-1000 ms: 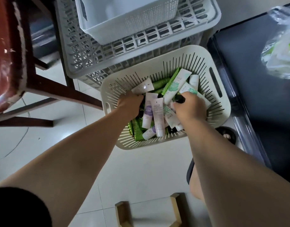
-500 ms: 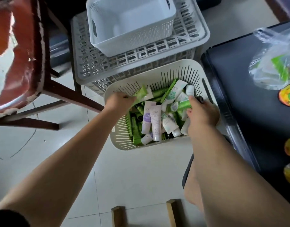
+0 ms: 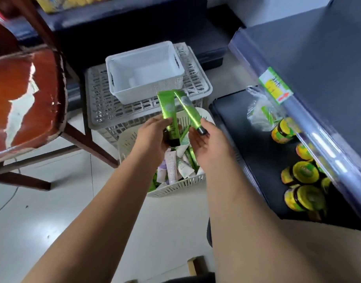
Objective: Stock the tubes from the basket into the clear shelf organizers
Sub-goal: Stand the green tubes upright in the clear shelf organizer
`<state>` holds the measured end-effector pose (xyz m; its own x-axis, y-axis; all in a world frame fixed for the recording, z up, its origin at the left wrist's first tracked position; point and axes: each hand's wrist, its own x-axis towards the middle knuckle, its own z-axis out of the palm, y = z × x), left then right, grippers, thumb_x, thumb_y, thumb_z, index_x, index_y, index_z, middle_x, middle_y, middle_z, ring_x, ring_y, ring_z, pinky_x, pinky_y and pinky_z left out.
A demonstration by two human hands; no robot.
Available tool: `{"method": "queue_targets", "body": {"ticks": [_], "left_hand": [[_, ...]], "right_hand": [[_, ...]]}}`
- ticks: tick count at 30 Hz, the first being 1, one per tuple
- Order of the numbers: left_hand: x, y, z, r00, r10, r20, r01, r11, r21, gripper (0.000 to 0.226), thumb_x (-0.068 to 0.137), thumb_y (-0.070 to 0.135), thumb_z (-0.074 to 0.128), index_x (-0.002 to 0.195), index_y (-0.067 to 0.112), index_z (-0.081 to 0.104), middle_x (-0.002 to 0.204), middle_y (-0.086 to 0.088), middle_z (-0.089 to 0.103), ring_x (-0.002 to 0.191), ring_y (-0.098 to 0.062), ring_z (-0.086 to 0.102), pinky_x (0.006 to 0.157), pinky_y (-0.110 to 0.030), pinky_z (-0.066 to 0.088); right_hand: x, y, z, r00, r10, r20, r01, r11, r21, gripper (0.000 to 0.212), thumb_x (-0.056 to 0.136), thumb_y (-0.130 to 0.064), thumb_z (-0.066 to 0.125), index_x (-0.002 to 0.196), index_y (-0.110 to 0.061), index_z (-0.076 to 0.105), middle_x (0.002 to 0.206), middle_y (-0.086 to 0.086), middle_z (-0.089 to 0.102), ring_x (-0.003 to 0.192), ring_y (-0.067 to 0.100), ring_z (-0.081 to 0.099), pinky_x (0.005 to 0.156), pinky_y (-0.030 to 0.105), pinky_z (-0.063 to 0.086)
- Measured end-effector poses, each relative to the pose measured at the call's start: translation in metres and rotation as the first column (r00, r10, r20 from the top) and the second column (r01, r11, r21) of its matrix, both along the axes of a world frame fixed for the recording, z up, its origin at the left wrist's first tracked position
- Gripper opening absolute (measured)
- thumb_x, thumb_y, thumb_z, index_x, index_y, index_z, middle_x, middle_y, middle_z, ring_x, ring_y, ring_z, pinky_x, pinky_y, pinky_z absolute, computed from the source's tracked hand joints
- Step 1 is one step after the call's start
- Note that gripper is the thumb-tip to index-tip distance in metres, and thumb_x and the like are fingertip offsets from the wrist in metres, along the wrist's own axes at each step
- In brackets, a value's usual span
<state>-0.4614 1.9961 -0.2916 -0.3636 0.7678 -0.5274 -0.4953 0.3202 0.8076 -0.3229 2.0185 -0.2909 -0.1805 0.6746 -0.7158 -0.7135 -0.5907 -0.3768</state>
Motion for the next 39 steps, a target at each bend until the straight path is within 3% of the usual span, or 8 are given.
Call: {"method": "queue_targets", "body": {"ticks": [6, 11, 16, 22, 26, 31, 35, 39], "left_hand": [[0.007, -0.006, 0.065, 0.999, 0.048, 0.019, -0.051, 0.972, 0.229, 0.029, 0.096, 0.009, 0.061, 0.123, -0.001, 0.060, 0.111, -0.023, 0.071, 0.092, -0.031, 0.068, 0.082, -0.040, 0.057], [0.025, -0.016, 0.115, 0.987, -0.131, 0.093, 0.077, 0.894, 0.441, 0.018, 0.097, 0.005, 0.057, 0.113, 0.014, 0.054, 0.114, -0.023, 0.069, 0.096, -0.033, 0.067, 0.091, -0.049, 0.053], [0.079, -0.027, 0.160, 0.955, -0.295, -0.014, 0.267, 0.842, 0.468, 0.025, 0.089, 0.021, 0.053, 0.086, 0.014, 0.076, 0.093, -0.021, 0.066, 0.084, -0.034, 0.061, 0.080, -0.044, 0.047], [0.125, -0.032, 0.176, 0.882, -0.466, -0.068, 0.429, 0.737, 0.522, 0.047, 0.094, 0.022, 0.056, 0.128, -0.010, 0.055, 0.116, -0.044, 0.053, 0.098, -0.040, 0.055, 0.085, -0.050, 0.045], [0.152, -0.032, 0.180, 0.867, -0.494, -0.069, 0.452, 0.719, 0.528, 0.042, 0.095, 0.015, 0.059, 0.130, -0.009, 0.058, 0.112, -0.029, 0.061, 0.088, -0.031, 0.063, 0.070, -0.032, 0.055], [0.195, -0.036, 0.206, 0.815, -0.576, -0.071, 0.487, 0.612, 0.623, 0.038, 0.095, 0.009, 0.059, 0.130, -0.007, 0.059, 0.114, -0.030, 0.063, 0.091, -0.031, 0.063, 0.077, -0.034, 0.055], [0.243, -0.054, 0.225, 0.836, -0.542, -0.087, 0.475, 0.634, 0.611, 0.025, 0.093, 0.007, 0.067, 0.118, 0.009, 0.062, 0.106, -0.028, 0.071, 0.086, -0.033, 0.064, 0.070, -0.040, 0.049], [0.301, -0.083, 0.234, 0.788, -0.604, -0.119, 0.541, 0.586, 0.603, 0.027, 0.092, 0.008, 0.070, 0.116, 0.016, 0.061, 0.112, -0.028, 0.070, 0.081, -0.032, 0.064, 0.061, -0.039, 0.050]], "right_hand": [[-0.026, -0.014, 0.064, 0.988, 0.064, -0.139, -0.032, 0.974, 0.223, 0.020, 0.095, -0.014, 0.065, 0.110, -0.002, 0.067, 0.096, 0.015, 0.070, 0.081, 0.020, 0.069, 0.073, 0.026, 0.060], [0.011, -0.022, 0.104, 0.996, 0.079, 0.045, -0.090, 0.886, 0.455, 0.015, 0.098, -0.012, 0.059, 0.102, -0.012, 0.073, 0.089, 0.007, 0.074, 0.079, 0.017, 0.067, 0.079, 0.029, 0.055], [0.055, -0.038, 0.120, 0.993, -0.055, 0.108, -0.004, 0.875, 0.484, 0.012, 0.096, -0.012, 0.061, 0.098, -0.013, 0.073, 0.082, 0.007, 0.068, 0.072, 0.017, 0.063, 0.075, 0.031, 0.054], [0.098, -0.061, 0.133, 0.976, -0.217, 0.025, 0.167, 0.815, 0.555, 0.021, 0.096, -0.012, 0.060, 0.114, -0.008, 0.071, 0.101, 0.014, 0.071, 0.081, 0.020, 0.068, 0.077, 0.031, 0.056], [0.122, -0.076, 0.155, 0.950, -0.313, 0.007, 0.236, 0.732, 0.639, 0.027, 0.097, -0.005, 0.055, 0.120, -0.005, 0.069, 0.100, 0.014, 0.070, 0.082, 0.020, 0.067, 0.069, 0.027, 0.055], [0.159, -0.095, 0.186, 0.922, -0.382, 0.058, 0.200, 0.600, 0.775, 0.037, 0.101, -0.006, 0.050, 0.135, -0.010, 0.062, 0.115, 0.012, 0.071, 0.093, 0.017, 0.066, 0.074, 0.025, 0.053], [0.210, -0.127, 0.203, 0.846, -0.505, 0.175, 0.170, 0.564, 0.808, 0.037, 0.099, 0.001, 0.052, 0.135, -0.006, 0.062, 0.125, 0.018, 0.069, 0.110, 0.030, 0.066, 0.090, 0.040, 0.056], [0.258, -0.168, 0.216, 0.674, -0.622, 0.398, 0.077, 0.595, 0.800, 0.032, 0.094, -0.012, 0.068, 0.125, -0.017, 0.071, 0.117, 0.010, 0.074, 0.114, 0.031, 0.068, 0.087, 0.045, 0.054]]}}
